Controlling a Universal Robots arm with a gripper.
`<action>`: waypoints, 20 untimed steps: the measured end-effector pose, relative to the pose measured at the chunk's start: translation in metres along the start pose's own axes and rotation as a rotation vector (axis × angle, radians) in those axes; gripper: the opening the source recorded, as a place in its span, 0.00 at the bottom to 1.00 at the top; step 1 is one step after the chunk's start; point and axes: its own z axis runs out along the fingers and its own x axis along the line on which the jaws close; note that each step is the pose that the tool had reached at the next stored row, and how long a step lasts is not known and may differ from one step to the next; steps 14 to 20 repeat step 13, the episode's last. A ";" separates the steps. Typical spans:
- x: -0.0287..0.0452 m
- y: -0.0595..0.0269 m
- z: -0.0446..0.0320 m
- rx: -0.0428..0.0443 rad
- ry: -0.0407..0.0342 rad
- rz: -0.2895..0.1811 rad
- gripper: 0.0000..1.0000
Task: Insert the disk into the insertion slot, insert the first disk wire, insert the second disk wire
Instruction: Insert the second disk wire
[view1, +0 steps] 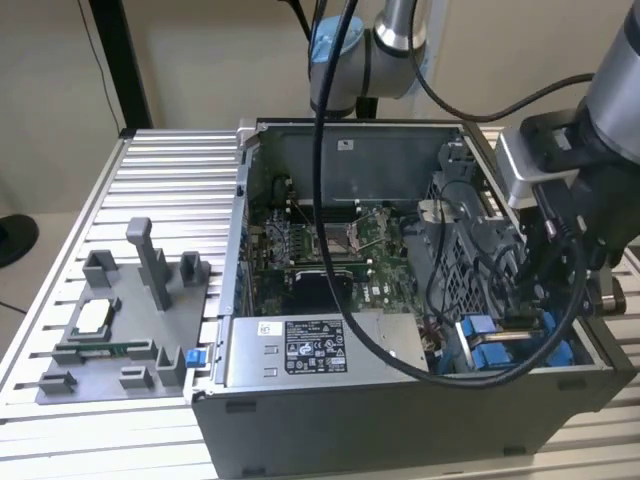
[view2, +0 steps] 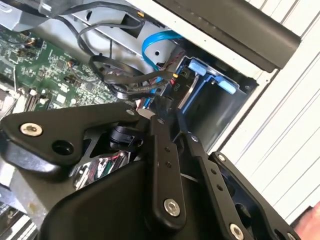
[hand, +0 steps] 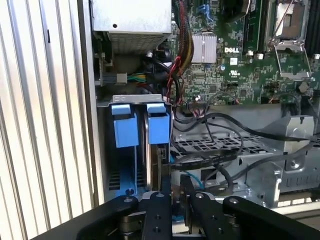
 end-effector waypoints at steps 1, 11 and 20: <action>-0.0009 -0.0006 -0.0045 0.0000 0.0001 0.000 1.00; -0.0034 -0.0023 -0.0162 -0.0001 0.0006 0.000 1.00; -0.0035 -0.0023 -0.0162 -0.0001 0.0008 0.000 1.00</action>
